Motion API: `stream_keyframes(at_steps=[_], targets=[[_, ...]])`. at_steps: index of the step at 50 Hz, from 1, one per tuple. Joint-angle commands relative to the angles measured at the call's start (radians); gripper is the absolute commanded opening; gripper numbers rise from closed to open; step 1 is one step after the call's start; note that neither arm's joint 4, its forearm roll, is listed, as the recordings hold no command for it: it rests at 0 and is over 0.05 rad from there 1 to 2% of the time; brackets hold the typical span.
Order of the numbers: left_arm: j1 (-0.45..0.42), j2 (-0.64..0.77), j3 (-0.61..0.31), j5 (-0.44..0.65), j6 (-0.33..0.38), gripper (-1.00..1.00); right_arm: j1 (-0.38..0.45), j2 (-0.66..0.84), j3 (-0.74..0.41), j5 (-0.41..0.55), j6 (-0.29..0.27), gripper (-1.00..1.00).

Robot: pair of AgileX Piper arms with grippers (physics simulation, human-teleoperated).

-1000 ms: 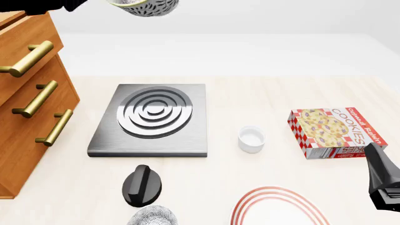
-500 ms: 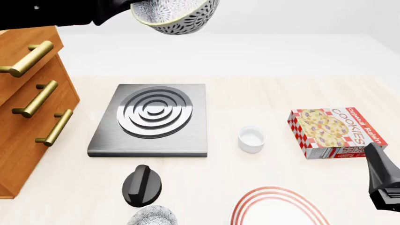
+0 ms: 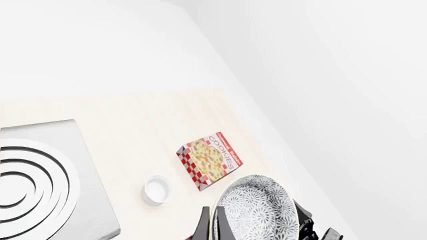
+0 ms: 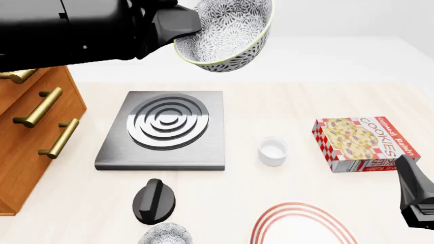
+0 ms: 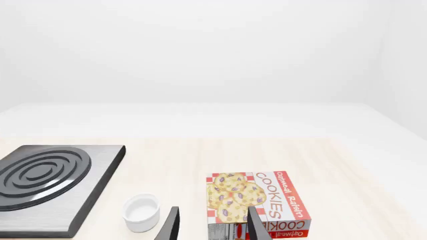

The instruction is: Pick the akita bowl on the wooden cabinet and place it on the plate.

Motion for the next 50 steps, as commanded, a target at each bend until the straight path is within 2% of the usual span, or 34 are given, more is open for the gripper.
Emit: stream_keyframes(at_steps=[1,29,50], targets=[[-0.052,0.028,0.02,-0.033,-0.023,-1.0,0.0,0.0,0.0,0.0,0.0,1.0],[-0.143,0.084,0.065,-0.062,-0.07,-1.0,0.0,0.0,0.0,0.0,0.0,1.0],[-0.131,0.11,0.138,-0.121,-0.085,-1.0,0.0,0.0,0.0,0.0,0.0,1.0]])
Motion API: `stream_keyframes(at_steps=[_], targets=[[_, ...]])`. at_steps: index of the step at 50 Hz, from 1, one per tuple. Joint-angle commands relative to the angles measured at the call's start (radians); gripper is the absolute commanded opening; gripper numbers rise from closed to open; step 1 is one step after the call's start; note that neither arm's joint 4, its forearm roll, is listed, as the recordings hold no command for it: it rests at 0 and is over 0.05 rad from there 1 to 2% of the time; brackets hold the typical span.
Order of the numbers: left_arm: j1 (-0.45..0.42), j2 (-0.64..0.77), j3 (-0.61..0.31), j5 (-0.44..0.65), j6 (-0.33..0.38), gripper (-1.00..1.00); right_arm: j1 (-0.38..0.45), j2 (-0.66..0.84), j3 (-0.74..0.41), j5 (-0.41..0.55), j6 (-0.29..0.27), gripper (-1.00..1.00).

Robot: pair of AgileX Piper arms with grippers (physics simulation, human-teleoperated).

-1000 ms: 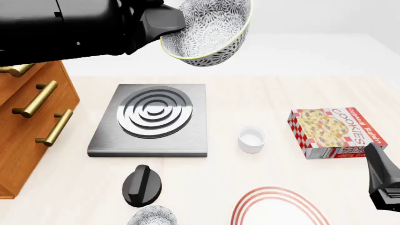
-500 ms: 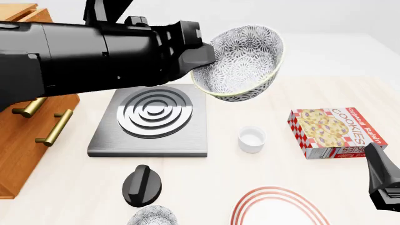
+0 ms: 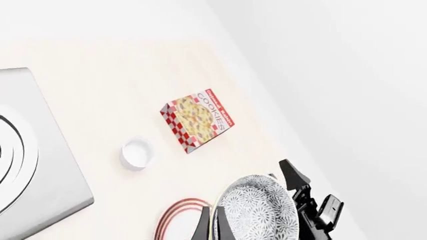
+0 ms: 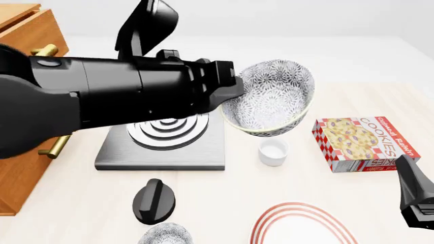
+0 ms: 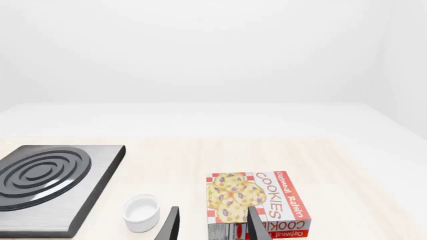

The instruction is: Pick the akita bowl on the wooden cabinet and place it on the plate.

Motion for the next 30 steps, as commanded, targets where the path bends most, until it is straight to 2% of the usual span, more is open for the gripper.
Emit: stream_keyframes(at_steps=[1,30], targets=[[0.007,0.01,0.032,-0.034,-0.005,-1.0,0.0,0.0,0.0,0.0,0.0,1.0],[-0.006,0.059,0.124,-0.124,-0.042,-1.0,0.0,0.0,0.0,0.0,0.0,1.0]])
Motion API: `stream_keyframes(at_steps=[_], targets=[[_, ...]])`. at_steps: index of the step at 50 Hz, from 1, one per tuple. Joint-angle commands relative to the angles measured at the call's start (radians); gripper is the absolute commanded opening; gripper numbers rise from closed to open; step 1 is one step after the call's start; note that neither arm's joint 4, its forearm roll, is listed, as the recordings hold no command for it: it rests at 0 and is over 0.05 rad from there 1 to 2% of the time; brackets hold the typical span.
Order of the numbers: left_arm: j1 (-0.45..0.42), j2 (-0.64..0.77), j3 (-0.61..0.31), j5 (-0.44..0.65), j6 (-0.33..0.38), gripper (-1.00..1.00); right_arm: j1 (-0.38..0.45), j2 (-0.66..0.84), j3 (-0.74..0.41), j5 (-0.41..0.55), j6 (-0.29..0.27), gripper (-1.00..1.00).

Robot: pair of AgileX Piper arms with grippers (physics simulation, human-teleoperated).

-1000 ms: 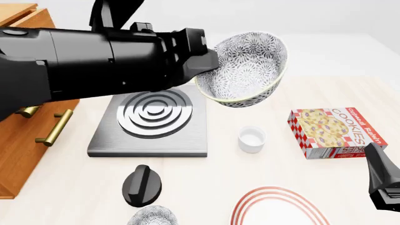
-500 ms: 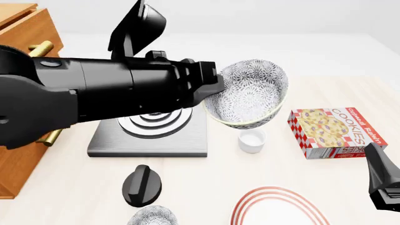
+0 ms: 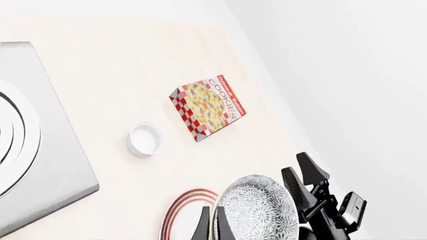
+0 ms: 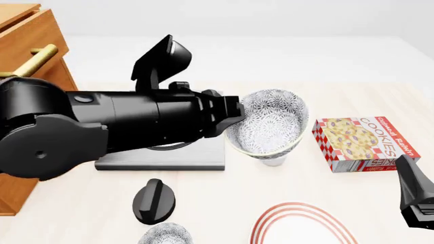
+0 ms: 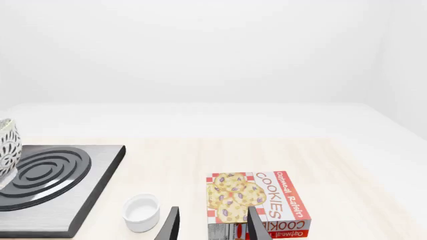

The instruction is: Pick the akita bowl on the wooden cabinet and place it on the plate.

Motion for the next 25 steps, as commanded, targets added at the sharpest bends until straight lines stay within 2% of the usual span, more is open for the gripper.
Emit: stream_keyframes(at_steps=[1,25], targets=[[-0.004,0.014,0.032,-0.038,-0.01,-1.0,0.0,0.0,0.0,0.0,0.0,1.0],[-0.031,0.037,0.103,-0.107,-0.044,-1.0,0.0,0.0,0.0,0.0,0.0,1.0]])
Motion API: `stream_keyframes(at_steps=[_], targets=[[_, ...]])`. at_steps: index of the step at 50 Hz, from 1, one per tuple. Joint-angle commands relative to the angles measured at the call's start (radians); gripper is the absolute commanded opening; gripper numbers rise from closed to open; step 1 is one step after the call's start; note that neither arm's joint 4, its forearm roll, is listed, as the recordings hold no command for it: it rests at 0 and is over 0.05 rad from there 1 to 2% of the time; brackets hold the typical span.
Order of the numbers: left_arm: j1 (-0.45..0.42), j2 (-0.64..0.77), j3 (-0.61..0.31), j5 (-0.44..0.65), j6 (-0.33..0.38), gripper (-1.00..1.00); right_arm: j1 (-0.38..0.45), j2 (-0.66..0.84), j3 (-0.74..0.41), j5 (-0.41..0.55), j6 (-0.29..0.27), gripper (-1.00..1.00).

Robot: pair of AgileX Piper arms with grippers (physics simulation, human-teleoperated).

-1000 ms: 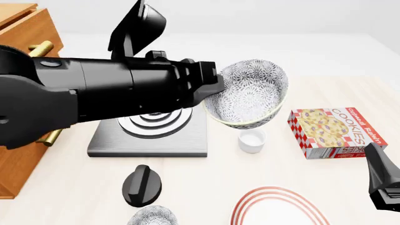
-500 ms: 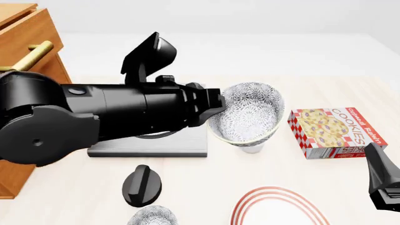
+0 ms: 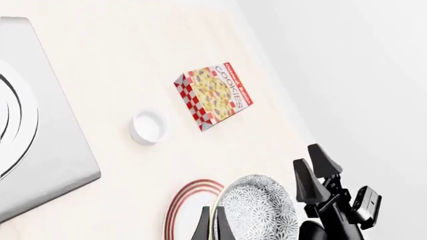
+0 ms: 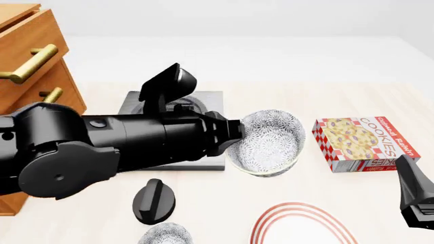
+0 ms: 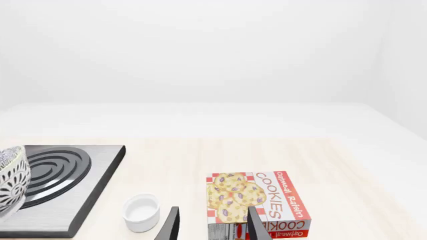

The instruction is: Pick the akita bowl on the wooden cabinet and place it on the plate.

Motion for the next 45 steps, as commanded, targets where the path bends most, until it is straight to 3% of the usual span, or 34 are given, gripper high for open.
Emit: stream_keyframes(at_steps=[1,45], targets=[[-0.019,0.012,0.028,-0.038,-0.015,-1.0,0.0,0.0,0.0,0.0,0.0,1.0],[-0.057,0.103,0.093,-0.132,-0.048,-1.0,0.0,0.0,0.0,0.0,0.0,1.0]])
